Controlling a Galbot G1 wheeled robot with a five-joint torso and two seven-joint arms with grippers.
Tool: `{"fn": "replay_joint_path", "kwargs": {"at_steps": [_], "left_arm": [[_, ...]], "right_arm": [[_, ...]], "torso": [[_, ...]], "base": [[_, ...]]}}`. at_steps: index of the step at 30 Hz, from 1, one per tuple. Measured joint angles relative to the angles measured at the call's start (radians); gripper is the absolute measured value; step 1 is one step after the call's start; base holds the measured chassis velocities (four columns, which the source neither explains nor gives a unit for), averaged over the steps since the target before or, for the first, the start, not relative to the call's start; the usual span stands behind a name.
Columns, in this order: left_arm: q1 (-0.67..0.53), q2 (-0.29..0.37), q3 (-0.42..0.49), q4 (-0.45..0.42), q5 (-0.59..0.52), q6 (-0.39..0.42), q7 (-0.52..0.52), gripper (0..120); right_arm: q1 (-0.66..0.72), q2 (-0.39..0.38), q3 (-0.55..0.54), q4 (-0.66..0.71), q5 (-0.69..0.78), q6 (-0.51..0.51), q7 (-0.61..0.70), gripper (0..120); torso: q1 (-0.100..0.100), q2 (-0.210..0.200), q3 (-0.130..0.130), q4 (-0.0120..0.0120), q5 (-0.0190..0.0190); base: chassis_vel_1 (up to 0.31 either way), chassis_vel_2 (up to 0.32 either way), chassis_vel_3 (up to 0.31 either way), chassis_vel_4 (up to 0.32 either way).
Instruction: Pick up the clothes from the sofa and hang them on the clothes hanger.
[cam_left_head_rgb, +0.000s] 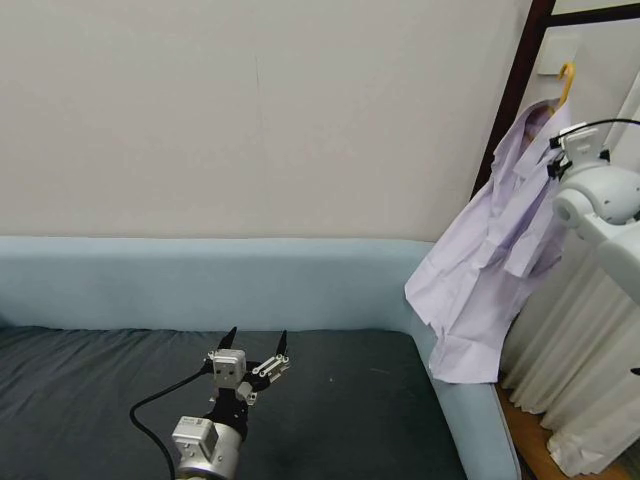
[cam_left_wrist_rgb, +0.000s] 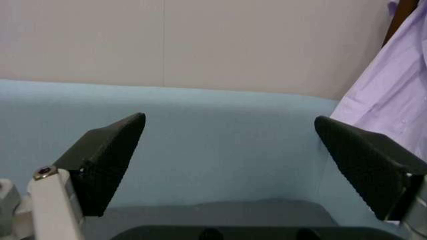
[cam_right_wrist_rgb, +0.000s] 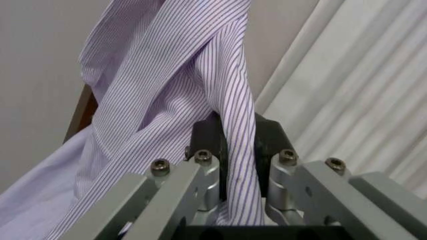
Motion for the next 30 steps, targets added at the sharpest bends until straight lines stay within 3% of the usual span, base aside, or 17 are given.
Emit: {"fn": "replay_joint_path", "kwargs": {"at_steps": [5,10,14,20,30], "left_arm": [[0.001,-0.001,0.002,0.001,0.000,-0.004,0.002,100],[0.008,-0.003,0.002,-0.002,0.002,-0.008,0.004,100],[0.015,0.000,-0.002,-0.008,0.004,-0.010,0.005,100],[0.020,0.008,-0.006,-0.019,0.005,-0.013,0.006,100],[0.040,0.027,-0.014,-0.048,0.011,-0.020,0.008,100]], "right_arm": [[0.083,0.006,-0.087,-0.025,-0.011,0.001,-0.017,8],[0.222,0.059,-0.203,-0.114,-0.007,0.001,-0.041,8],[0.266,0.086,-0.221,-0.152,0.030,0.001,-0.037,8],[0.356,0.201,-0.230,-0.324,0.203,-0.032,0.019,8],[0.395,0.241,-0.249,-0.367,0.380,-0.072,0.135,8]], "torso": [[0.000,0.000,0.000,-0.0002,0.0002],[0.000,0.000,0.000,0.0000,0.0003],[0.000,0.000,0.000,-0.0001,0.0002],[0.000,0.000,0.000,-0.0003,-0.0003],[0.000,0.000,0.000,0.0003,0.0003]], "base": [[0.000,0.000,0.000,0.000],[0.000,0.000,0.000,0.000],[0.000,0.000,0.000,0.000],[0.000,0.000,0.000,0.000],[0.000,0.000,0.000,0.000]]}}
